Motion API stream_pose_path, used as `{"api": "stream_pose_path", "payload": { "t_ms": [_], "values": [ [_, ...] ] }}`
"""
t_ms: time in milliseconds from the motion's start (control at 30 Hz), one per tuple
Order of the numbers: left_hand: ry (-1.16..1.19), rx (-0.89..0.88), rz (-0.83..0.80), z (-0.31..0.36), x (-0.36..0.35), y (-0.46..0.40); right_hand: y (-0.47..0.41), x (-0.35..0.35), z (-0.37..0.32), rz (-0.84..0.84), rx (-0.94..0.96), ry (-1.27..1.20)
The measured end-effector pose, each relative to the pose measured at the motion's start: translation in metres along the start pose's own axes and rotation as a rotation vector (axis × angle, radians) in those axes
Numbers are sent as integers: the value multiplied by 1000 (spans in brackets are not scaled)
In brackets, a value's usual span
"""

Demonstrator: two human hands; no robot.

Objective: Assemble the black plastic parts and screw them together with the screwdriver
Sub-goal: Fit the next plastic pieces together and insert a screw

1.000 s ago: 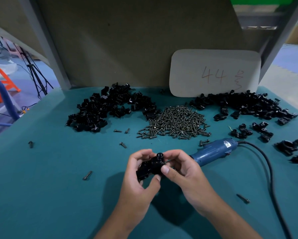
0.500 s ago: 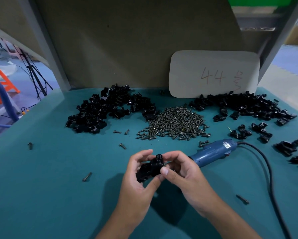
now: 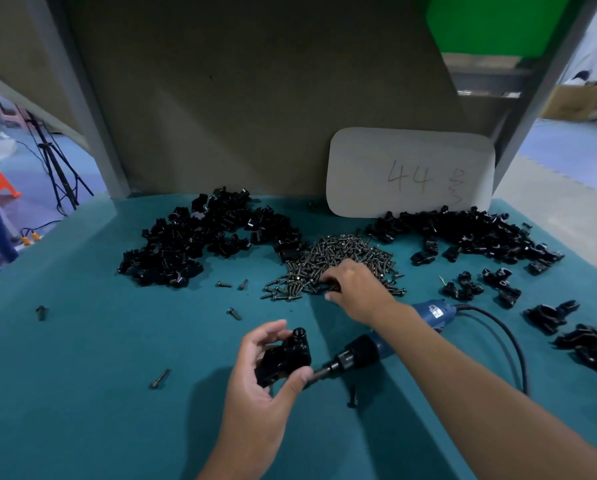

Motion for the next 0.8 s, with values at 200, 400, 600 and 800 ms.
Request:
{"api": "stream_pose_path", "payload": {
  "t_ms": [200,400,600,800],
  "values": [
    [-3,3,34,-4,3,-4,-15,3,-14,12,62,225],
    [-21,-7,54,-4,4,-3,-9,0,-23,-2,63,401],
    [-52,-17,48,1,3,-3,-4,3,-21,26,27,314],
    [-60,-17,49,2,5,-3,8,24,-7,137,-89,-133]
  ]
}}
Point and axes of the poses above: each hand's wrist, its own y-axis away from the middle knuckle, its own x-axis out of the back of the hand, z = x × y, the point moved 7 cm from there along -y, towards the middle knuckle, and after that the axes turned 9 degrees about y, right-handed, at the moved point
